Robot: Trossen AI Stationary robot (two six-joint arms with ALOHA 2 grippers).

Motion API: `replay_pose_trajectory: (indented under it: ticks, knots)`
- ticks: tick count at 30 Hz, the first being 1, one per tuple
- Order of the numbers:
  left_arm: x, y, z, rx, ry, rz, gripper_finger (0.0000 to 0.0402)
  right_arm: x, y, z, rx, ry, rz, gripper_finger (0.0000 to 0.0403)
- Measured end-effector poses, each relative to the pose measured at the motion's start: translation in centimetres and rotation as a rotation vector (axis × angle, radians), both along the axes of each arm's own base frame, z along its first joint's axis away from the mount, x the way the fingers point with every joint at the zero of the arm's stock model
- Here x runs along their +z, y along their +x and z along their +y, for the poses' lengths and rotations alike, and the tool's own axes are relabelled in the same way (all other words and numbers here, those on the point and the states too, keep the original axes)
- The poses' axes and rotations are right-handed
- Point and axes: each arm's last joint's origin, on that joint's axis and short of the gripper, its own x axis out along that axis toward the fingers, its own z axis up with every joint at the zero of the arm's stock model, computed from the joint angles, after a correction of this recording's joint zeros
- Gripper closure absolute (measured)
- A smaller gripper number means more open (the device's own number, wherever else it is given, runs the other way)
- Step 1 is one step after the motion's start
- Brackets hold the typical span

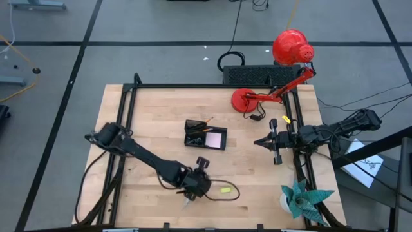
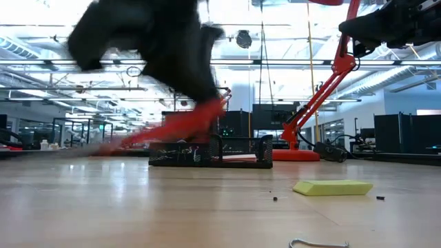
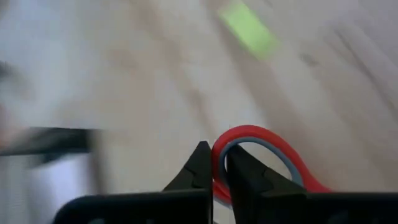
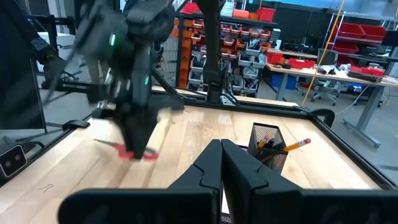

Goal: Pick and place office supplies into organizer
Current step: Put the red scissors into the black desk organizer

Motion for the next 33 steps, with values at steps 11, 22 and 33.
replay_pose_trajectory:
  ticks: [11, 22, 33]
  knots:
    - [9.2, -2.2, 2.3, 0.305, 0.372, -0.396, 0.0370, 0.0, 0.0, 0.0, 0.003, 0.000, 0.000, 0.0403]
    - [13.1, -2.8, 6.6, 0.681, 0.885, -0.476, 0.0367, 0.0, 0.0, 0.0, 0.003, 0.000, 0.003, 0.0403]
    - [12.1, -1.6, 13.3, 0.819, 0.965, -0.352, 0.0367, 0.0, 0.0, 0.0, 0.003, -0.002, 0.002, 0.0403]
